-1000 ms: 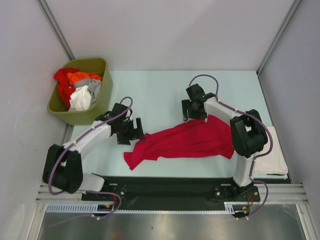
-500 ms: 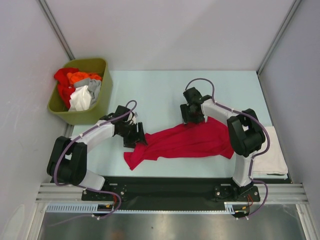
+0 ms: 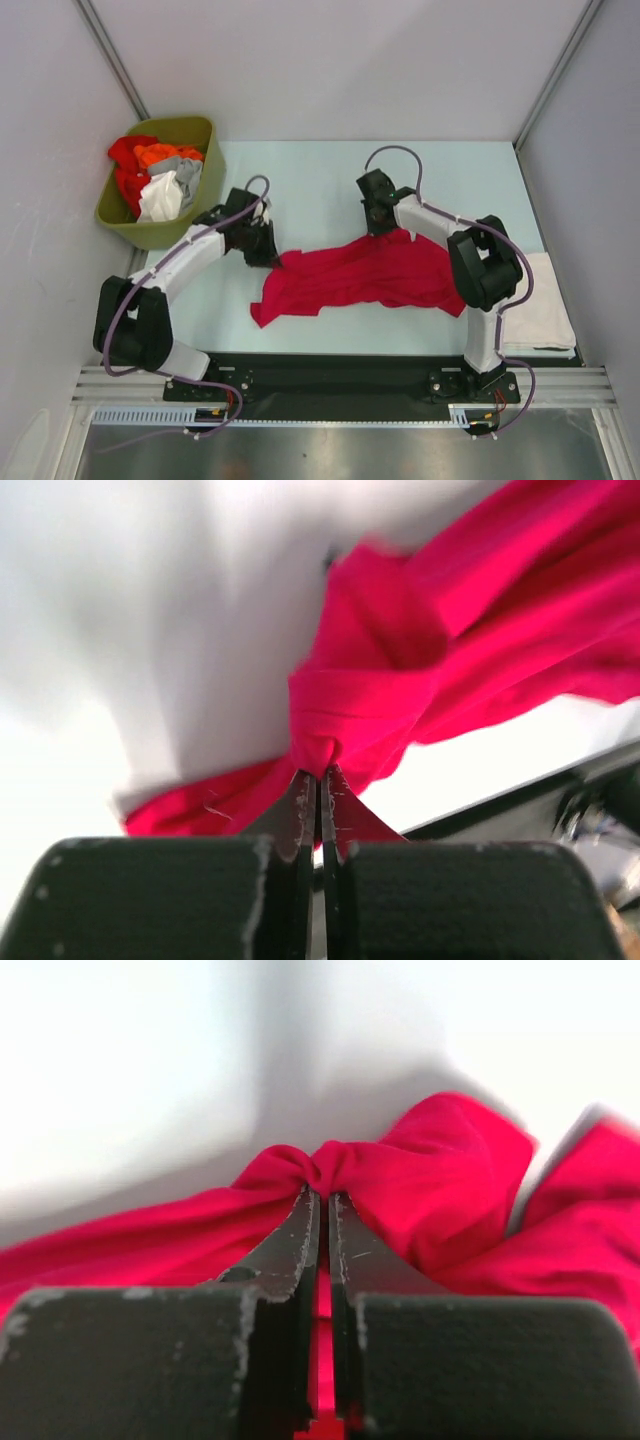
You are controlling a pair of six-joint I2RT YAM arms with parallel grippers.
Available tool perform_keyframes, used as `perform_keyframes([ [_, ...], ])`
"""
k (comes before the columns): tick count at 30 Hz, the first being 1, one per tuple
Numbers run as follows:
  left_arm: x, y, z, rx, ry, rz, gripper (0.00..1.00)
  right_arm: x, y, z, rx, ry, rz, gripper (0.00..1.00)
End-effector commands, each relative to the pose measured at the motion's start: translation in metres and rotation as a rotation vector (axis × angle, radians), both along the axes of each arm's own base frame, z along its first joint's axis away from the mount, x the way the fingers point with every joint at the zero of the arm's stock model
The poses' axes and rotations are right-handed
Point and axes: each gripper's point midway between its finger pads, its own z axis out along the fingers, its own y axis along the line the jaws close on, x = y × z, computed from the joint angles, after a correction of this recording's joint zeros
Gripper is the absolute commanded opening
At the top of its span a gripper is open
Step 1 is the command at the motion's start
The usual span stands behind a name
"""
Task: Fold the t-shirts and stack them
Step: Flatten the tshirt out
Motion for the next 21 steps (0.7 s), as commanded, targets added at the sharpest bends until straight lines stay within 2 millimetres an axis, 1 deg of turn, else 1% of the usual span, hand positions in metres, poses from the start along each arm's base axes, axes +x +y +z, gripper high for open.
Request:
perform_keyframes([
  [1,0.050,0.016,0.082,0.038,-0.268,0.052,0.00,0.068,0.034,0.083,0.168,-0.270,-0.082,0.00],
  [2,0.063,0.017,0.122,0.009,-0.371,0.074,0.00,0.088,0.049,0.113,0.237,-0.332,-0.085,0.00],
  [3,0.070,0.024,0.143,-0.006,-0.421,0.109,0.00,0.095,0.062,0.126,0.289,-0.345,-0.074,0.00],
  [4,0.074,0.027,0.164,-0.024,-0.467,0.130,0.00,0.103,0.073,0.145,0.347,-0.372,-0.082,0.00],
  [5,0.076,0.030,0.205,-0.062,-0.567,0.146,0.00,0.117,0.085,0.189,0.420,-0.450,-0.074,0.00],
  [6,0.078,0.036,0.226,-0.081,-0.615,0.168,0.00,0.122,0.097,0.200,0.460,-0.457,-0.064,0.00],
  [7,0.077,0.038,0.247,-0.101,-0.664,0.175,0.00,0.126,0.103,0.220,0.507,-0.484,-0.060,0.00],
  [8,0.072,0.040,0.285,-0.137,-0.755,0.177,0.00,0.129,0.110,0.241,0.564,-0.508,-0.063,0.00],
  [9,0.069,0.044,0.304,-0.144,-0.810,0.182,0.00,0.129,0.118,0.288,0.647,-0.578,-0.032,0.00],
  [10,0.065,0.046,0.323,-0.153,-0.866,0.181,0.00,0.128,0.122,0.309,0.688,-0.609,-0.018,0.00],
  [11,0.058,0.046,0.350,-0.173,-0.940,0.173,0.00,0.125,0.123,0.332,0.737,-0.643,-0.016,0.00],
  [12,0.045,0.048,0.372,-0.192,-1.012,0.165,0.00,0.122,0.125,0.355,0.788,-0.686,0.001,0.00],
  [13,0.039,0.046,0.389,-0.215,-1.069,0.151,0.00,0.112,0.121,0.382,0.831,-0.726,0.012,0.00],
  [14,0.031,0.045,0.402,-0.238,-1.106,0.137,0.00,0.107,0.121,0.391,0.851,-0.738,0.026,0.00],
  [15,0.020,0.038,0.415,-0.282,-1.138,0.091,0.00,0.099,0.120,0.404,0.869,-0.761,0.045,0.00],
  [16,0.008,0.035,0.425,-0.317,-1.162,0.074,0.00,0.092,0.112,0.398,0.854,-0.746,0.027,0.00],
  [17,0.003,0.030,0.428,-0.351,-1.179,0.047,0.00,0.088,0.104,0.395,0.842,-0.743,0.010,0.00],
  [18,-0.007,0.019,0.426,-0.410,-1.161,-0.011,0.00,0.085,0.098,0.380,0.816,-0.726,-0.002,0.00],
  [19,-0.015,0.015,0.427,-0.442,-1.170,-0.041,0.01,0.082,0.093,0.366,0.800,-0.705,-0.015,0.00],
  [20,-0.011,0.007,0.401,-0.461,-1.099,-0.066,0.00,0.075,0.076,0.328,0.759,-0.644,-0.052,0.00],
  [21,-0.016,-0.002,0.387,-0.485,-1.053,-0.100,0.00,0.073,0.068,0.314,0.763,-0.629,-0.071,0.00],
])
